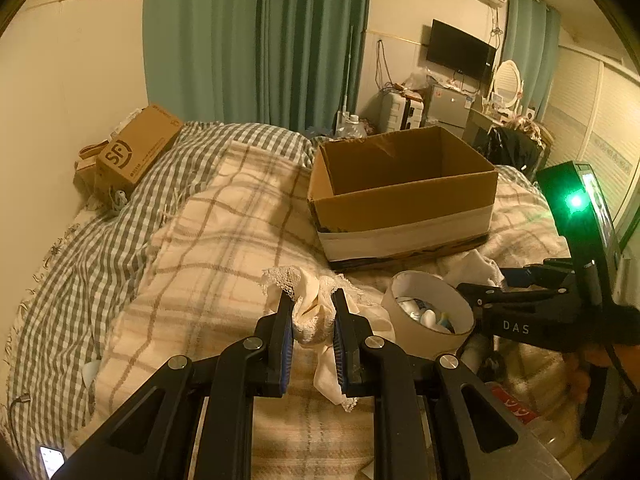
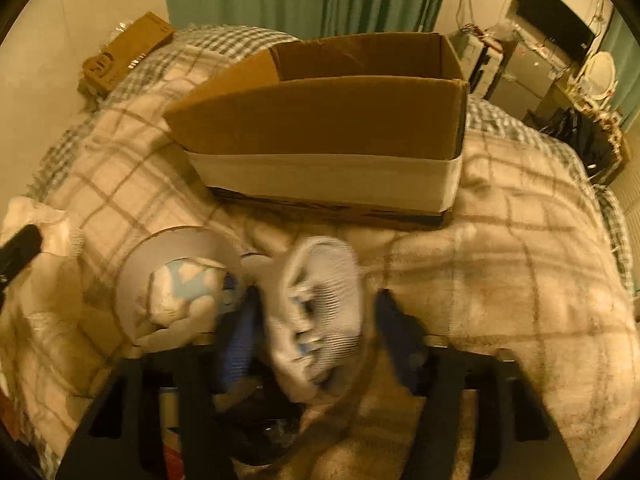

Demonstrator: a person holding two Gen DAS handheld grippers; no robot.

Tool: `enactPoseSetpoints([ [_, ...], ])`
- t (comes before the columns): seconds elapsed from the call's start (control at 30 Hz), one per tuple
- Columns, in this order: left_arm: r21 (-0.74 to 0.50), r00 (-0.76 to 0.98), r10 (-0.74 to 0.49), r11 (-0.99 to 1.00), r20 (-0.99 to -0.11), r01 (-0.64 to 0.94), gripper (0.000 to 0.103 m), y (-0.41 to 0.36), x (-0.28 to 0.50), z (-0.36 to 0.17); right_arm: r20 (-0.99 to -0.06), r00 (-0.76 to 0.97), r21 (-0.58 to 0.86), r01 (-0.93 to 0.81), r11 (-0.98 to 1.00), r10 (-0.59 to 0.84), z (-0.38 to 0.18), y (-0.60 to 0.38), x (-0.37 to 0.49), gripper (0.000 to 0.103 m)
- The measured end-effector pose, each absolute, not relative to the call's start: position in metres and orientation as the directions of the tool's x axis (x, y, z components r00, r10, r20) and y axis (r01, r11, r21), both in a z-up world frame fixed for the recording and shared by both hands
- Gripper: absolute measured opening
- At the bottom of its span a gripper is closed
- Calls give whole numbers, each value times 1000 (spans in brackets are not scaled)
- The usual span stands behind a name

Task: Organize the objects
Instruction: 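Grasp the white lace cloth with the left tool while the right tool grasps the grey knit sock, then carry the cloth and sock over the cardboard box and open both tools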

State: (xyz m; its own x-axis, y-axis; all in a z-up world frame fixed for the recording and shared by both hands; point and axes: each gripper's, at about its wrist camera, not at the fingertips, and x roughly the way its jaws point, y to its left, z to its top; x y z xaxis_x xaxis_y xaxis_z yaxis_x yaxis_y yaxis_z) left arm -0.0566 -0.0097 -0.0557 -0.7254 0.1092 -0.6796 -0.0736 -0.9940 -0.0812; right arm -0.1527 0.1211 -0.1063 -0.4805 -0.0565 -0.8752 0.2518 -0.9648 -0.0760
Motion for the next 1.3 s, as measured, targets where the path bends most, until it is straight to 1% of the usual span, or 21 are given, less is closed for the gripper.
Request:
enactPoseSetpoints([
  [0.17, -82, -734, 117, -993, -669, -84, 17, -10, -60, -44, -852, -520, -95, 268, -959, -61, -90, 117, -140, 39],
  [0.27, -128, -728, 171, -985, -663, -114, 17, -12, -69, -32, -820, -568, -123, 288, -950, -66, -67, 113, -129, 38],
  [0.37, -180, -719, 228, -973, -656, -144, 17, -13, -83, -15, -791, -600, -105, 326, -939, -120, -29, 114, -121, 37],
  [0.53, -158, -746, 237, -972, -623, -176, 17, -5, -115, 23, -708, -687, -136, 357, -924, -161, 45, 115, -124, 37],
  [0.63, -144, -762, 242, -970, -600, -195, 17, 3, -140, 43, -660, -733, -156, 350, -924, -166, 84, 116, -142, 37],
  [0.77, -131, -775, 246, -969, -582, -210, 17, 13, -179, 56, -628, -764, -196, 339, -920, -147, 108, 109, -177, 37],
  [0.9, -113, -762, 228, -973, -606, -202, 17, 25, -217, 40, -625, -769, -206, 328, -922, -134, 102, 104, -215, 37],
  [1.07, -70, -743, 202, -976, -638, -205, 17, 39, -242, 3, -645, -750, -183, 341, -922, -149, 61, 103, -253, 37],
  [1.2, -5, -737, 151, -980, -659, -197, 17, 46, -252, -23, -673, -720, -141, 346, -928, -166, 26, 108, -272, 37],
  [1.27, -14, -731, 155, -981, -664, -195, 20, 47, -252, -29, -680, -711, -120, 350, -929, -180, 16, 111, -276, 39],
  [1.3, -24, -725, 160, -981, -670, -195, 21, 47, -253, -32, -682, -707, -107, 350, -931, -187, 13, 114, -277, 44],
])
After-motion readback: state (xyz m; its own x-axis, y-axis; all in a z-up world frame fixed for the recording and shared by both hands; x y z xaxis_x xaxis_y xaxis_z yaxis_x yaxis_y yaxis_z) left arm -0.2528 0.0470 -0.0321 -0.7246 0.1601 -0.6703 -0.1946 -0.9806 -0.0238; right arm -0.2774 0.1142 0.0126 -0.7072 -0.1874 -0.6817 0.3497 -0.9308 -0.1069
